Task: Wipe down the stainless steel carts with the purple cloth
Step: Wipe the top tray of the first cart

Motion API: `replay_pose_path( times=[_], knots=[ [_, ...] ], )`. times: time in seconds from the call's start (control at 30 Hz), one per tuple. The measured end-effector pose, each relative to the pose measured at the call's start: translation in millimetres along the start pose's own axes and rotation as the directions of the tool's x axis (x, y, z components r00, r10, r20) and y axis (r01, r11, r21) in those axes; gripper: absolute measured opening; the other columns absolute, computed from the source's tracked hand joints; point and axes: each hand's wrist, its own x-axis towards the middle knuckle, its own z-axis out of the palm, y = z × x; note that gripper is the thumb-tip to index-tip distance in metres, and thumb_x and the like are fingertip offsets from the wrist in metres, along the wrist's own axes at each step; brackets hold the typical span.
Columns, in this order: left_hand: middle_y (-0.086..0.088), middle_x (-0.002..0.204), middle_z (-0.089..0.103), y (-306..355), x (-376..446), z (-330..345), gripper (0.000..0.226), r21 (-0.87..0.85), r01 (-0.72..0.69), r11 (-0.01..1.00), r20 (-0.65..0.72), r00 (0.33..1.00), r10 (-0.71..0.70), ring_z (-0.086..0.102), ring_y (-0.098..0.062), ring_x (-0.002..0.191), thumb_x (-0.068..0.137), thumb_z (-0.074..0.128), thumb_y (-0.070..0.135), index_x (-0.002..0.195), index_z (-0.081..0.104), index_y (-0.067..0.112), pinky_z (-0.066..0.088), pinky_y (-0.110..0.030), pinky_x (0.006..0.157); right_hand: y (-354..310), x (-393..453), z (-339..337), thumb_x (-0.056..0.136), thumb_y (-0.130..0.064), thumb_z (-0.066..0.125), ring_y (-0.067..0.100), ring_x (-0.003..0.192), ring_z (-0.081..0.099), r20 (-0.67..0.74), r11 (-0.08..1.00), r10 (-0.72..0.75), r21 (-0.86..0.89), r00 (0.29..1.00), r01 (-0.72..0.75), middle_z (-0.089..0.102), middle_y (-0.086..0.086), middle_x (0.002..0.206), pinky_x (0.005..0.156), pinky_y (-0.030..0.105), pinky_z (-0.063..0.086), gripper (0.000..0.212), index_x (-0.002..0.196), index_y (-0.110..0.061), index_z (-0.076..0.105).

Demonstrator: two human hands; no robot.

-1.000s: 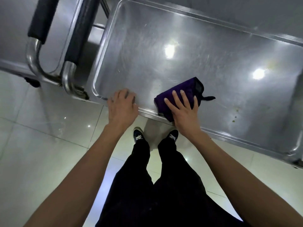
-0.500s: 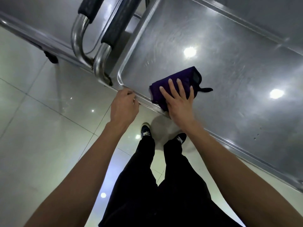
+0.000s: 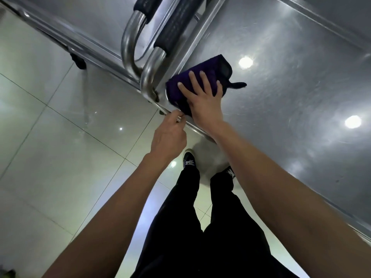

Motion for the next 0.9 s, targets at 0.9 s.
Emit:
replay_pose_path(
  times=[0.9],
  knots=[
    [-0.002, 0.131, 0.058, 201.3, 42.8, 45.5, 0.031, 0.21, -0.342, 0.916, 0.113, 0.939, 0.324, 0.047, -0.024, 0.124, 0.098, 0.049, 0.028, 0.122, 0.064, 0.017, 0.037, -0.045, 0.102, 184.1, -218.1, -13.4, 0.101, -0.032, 0.048, 0.025, 0.154, 0.011, -0.061, 0.892, 0.452, -0.007, 0.89, -0.453, 0.017, -0.001, 0.166, 0.116, 0.056, 0.019, 0.059, 0.153, -0.045, 0.025]
  ],
)
